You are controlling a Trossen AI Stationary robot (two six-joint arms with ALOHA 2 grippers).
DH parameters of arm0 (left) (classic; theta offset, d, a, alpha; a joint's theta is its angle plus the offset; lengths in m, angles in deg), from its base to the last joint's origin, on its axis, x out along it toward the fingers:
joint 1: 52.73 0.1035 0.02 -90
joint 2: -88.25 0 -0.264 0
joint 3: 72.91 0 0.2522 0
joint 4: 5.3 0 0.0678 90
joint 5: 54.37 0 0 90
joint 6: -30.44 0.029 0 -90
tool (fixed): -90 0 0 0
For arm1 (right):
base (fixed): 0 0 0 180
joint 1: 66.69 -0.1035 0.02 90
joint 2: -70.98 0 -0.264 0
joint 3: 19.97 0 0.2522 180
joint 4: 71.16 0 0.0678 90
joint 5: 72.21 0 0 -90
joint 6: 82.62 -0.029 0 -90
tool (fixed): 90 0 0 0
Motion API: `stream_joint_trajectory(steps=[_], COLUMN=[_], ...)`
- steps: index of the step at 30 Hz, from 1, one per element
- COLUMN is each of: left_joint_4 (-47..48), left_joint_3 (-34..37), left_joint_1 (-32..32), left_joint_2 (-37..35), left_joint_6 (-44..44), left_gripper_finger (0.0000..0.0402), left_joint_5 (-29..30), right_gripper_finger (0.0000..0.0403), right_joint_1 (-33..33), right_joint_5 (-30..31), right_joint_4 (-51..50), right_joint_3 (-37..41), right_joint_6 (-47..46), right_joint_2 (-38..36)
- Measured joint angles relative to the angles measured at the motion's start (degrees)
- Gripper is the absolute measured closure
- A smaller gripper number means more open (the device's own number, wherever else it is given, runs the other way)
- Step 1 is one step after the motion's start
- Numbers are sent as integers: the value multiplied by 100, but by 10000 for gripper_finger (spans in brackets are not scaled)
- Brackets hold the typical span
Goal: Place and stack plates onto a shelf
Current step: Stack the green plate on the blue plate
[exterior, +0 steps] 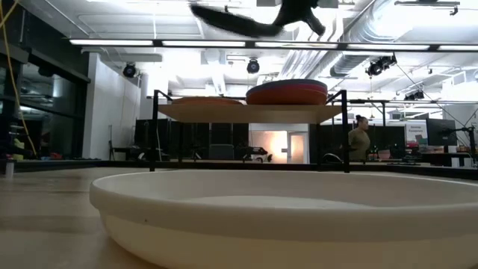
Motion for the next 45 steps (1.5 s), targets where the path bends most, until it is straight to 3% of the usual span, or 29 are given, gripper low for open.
stream_joint_trajectory(steps=[5, 13, 26, 39, 45], left_joint_4=[1, 7, 125, 134, 132], left_joint_3=[0, 0, 0, 0, 0], left_joint_1=[0, 0, 0, 0, 0], left_joint_2=[-1, -1, 1, 18, 65], left_joint_6=[-41, -38, -34, 112, 108], left_gripper_finger=[287, 287, 287, 287, 287], left_joint_5=[-146, -148, -105, -60, -54], right_gripper_finger=[403, 403, 403, 399, 354], right_joint_1=[1081, 2192, 2476, 2478, 2478], right_joint_5=[-100, -824, -1380, -1226, -749], right_joint_4=[-1569, -2194, -2226, -1541, -1682], right_joint_3=[-584, -592, 239, 385, 385], right_joint_6=[138, 135, 120, 180, 292], right_joint_2=[144, 85, 105, 92, 77])
